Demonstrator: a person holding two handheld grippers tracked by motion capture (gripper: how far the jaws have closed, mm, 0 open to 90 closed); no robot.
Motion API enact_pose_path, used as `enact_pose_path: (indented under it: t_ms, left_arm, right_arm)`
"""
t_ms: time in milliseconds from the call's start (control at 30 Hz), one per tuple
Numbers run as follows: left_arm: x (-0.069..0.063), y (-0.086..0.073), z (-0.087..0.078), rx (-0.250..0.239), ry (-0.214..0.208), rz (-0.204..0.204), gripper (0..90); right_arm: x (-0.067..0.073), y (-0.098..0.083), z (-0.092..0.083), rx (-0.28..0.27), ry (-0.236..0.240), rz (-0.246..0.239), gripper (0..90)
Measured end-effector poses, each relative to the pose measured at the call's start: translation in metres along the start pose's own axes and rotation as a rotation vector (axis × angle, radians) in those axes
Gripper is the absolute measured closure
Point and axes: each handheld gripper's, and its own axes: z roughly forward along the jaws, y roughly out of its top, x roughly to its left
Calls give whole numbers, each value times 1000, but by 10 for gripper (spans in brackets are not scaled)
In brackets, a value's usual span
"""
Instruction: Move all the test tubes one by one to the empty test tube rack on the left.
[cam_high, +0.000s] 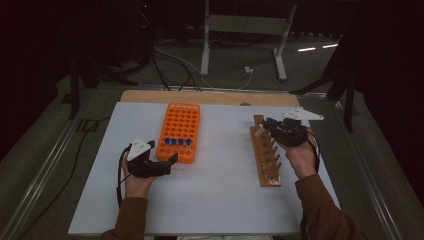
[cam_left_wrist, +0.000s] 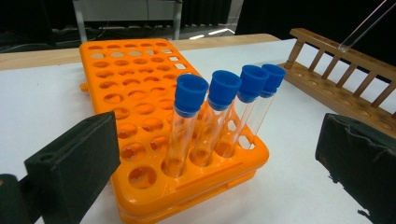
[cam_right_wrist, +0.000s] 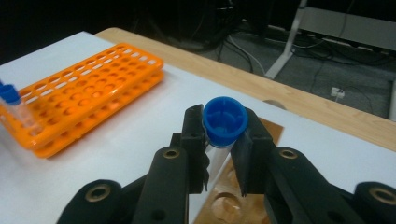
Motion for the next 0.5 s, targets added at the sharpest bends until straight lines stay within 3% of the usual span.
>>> enact_pose_path:
  t_ms: [500]
  left_arm:
    - [-1, 1, 0, -1, -1, 3, 8]
  right_arm:
    - [36, 2, 14, 29, 84, -67, 765]
